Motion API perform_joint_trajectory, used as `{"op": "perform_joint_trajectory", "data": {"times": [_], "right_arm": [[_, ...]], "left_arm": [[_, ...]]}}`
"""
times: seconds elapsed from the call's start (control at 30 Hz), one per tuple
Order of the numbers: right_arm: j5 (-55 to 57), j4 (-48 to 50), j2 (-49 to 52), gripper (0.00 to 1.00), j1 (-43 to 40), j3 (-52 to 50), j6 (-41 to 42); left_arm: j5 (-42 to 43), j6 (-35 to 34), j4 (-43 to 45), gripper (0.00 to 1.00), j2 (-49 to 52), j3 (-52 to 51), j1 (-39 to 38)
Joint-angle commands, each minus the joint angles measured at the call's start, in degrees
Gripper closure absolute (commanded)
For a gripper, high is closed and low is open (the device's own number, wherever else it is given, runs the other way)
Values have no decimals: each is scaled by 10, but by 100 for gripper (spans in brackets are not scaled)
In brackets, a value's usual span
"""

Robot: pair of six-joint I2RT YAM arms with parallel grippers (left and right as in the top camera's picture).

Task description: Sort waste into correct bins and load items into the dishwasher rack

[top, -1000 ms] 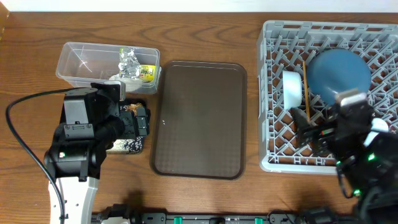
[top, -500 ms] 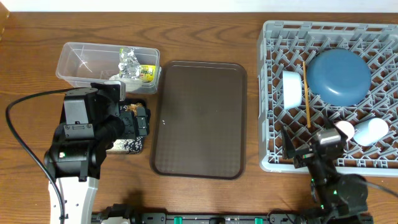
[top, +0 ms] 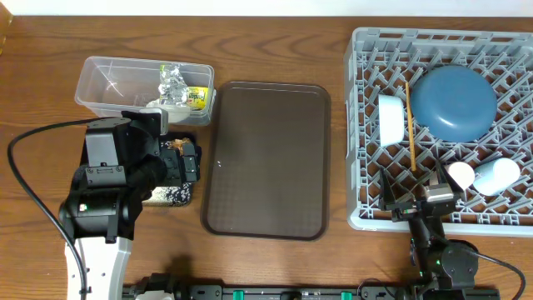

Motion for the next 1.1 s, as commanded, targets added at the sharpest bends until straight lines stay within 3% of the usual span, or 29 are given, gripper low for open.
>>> {"op": "perform_joint_trajectory", "data": {"times": [0.0,0.17,0.8,1.07], "right_arm": [[-5,-10,-4,1,-8,-1,4],[-5,-73,-4,1,-7,-1,4],[-5,-75,-2,1,-7,-1,4],[-5,-75,-2,1,-7,-1,4]], "left_arm": [[-7,5,0,2,0,8,-1],[-7,5,0,2,0,8,-1],[-8,5,0,2,-5,6,-1],[-35,8,13,2,-153,-73,-3]]}}
